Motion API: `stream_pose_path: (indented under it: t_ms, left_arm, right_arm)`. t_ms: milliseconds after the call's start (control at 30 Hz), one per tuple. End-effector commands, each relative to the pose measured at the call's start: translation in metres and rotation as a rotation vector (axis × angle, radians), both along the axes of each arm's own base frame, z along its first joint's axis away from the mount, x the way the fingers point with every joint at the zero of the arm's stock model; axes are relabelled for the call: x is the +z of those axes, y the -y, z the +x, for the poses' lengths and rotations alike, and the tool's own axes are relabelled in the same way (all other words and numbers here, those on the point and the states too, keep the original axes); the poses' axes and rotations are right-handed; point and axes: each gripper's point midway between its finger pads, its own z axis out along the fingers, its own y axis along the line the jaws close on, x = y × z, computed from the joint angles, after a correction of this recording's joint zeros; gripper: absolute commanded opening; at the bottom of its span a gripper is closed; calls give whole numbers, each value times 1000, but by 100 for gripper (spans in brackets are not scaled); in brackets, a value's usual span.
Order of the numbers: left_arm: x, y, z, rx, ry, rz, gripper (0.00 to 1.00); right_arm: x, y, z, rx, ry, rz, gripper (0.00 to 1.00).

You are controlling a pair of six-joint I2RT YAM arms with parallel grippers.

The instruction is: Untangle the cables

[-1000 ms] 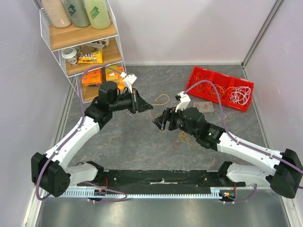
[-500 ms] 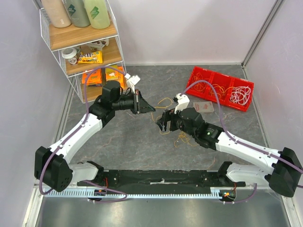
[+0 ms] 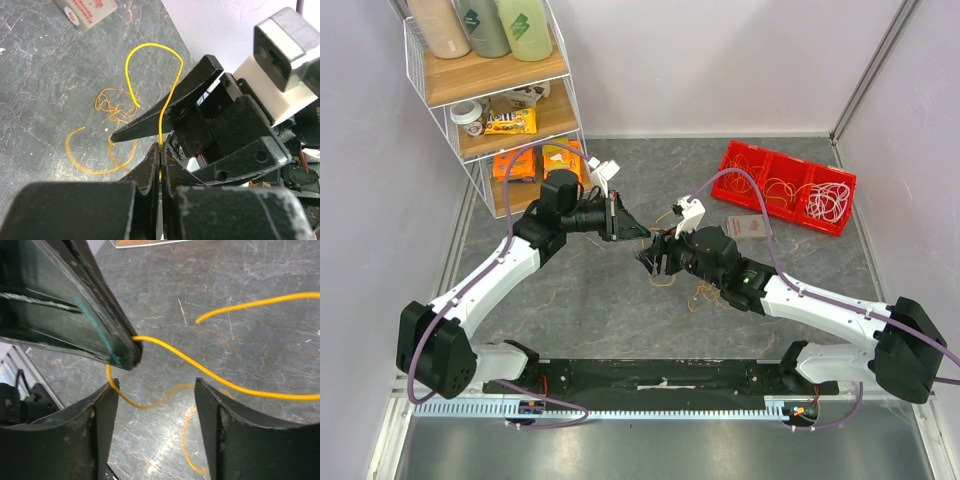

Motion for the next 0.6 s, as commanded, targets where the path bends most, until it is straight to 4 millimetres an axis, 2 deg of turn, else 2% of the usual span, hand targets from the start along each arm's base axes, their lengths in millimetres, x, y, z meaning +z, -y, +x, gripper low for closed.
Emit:
stream_pose_path:
  t_ms: [0, 67, 267, 300, 567]
  left_arm:
    - [8, 3, -1, -20, -9, -33, 2]
    - [8, 3, -1, -23, -12, -33, 2]
    - [7, 4, -2, -28, -20, -34, 2]
    - [6, 4, -2, -30, -20, -32, 2]
    - [8, 5, -4, -54, -13, -39, 2]
  right_arm:
    - [39, -11, 5, 1, 81, 125, 62]
    - [35, -9, 6, -16, 74, 127, 53]
    - [21, -3, 11, -70, 38, 96, 3]
    - [18, -1, 11, -78, 32, 90, 0]
    - [14, 23, 10, -161, 32, 79, 0]
